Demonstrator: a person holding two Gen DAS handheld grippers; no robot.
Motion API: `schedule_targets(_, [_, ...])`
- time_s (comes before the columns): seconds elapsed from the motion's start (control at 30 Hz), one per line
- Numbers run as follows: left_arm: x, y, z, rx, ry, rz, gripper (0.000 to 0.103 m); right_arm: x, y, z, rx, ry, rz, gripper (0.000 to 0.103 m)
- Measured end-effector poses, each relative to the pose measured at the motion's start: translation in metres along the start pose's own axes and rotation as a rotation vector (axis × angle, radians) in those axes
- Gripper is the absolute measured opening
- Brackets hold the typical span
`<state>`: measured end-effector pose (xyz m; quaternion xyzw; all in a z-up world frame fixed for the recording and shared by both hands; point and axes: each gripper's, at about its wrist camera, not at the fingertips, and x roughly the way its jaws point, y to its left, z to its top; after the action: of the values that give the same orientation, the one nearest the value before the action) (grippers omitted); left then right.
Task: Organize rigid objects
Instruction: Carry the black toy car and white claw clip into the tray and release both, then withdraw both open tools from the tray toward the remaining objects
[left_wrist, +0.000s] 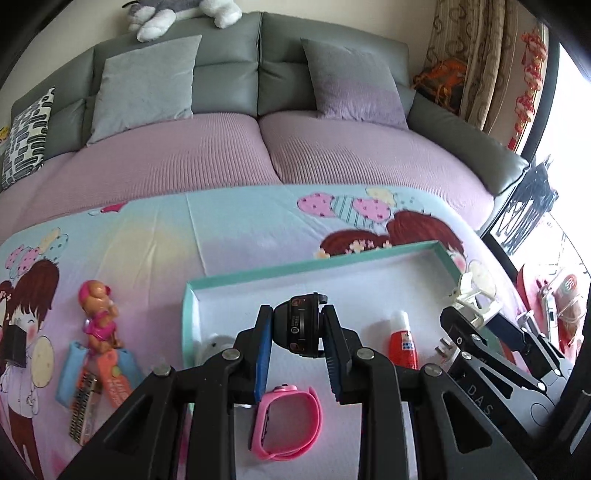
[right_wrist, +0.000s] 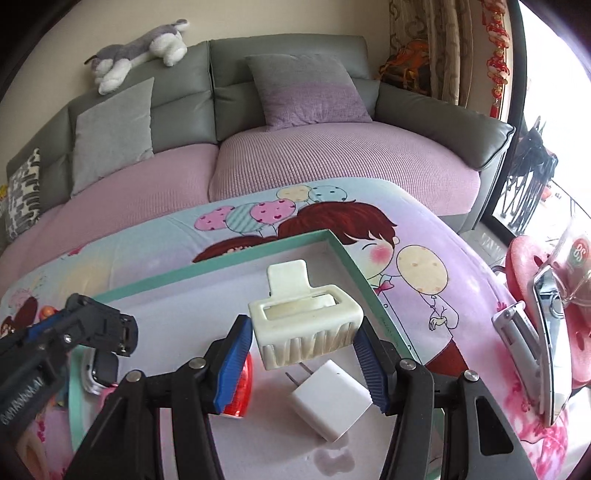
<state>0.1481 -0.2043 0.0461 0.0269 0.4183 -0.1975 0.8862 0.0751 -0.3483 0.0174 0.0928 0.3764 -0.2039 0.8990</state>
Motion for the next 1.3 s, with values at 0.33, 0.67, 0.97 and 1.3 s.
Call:
schedule_targets(0.33, [0.013, -0.002, -0.008, 0.015, 0.034, 0.02, 0.028, 0.021, 0.01, -0.009, -0.054, 0.074, -0.021, 0.06])
schedule_targets(0.67, [0.012, -0.002, -0.009, 0.021, 0.058, 0.028, 0.028, 0.023, 0.01, -0.009, -0.036, 0.085, -0.013, 0.06])
schedule_targets(0.97, [0.004, -0.001, -0.009, 0.02, 0.055, 0.037, 0.047, 0.019, 0.011, -0.007, -0.048, 0.079, -0.02, 0.068])
schedule_targets(1.3, [-0.02, 0.015, -0.001, -0.033, -0.006, 0.07, 0.058, 0.008, 0.012, -0.002, -0.039, 0.035, -0.001, 0.08])
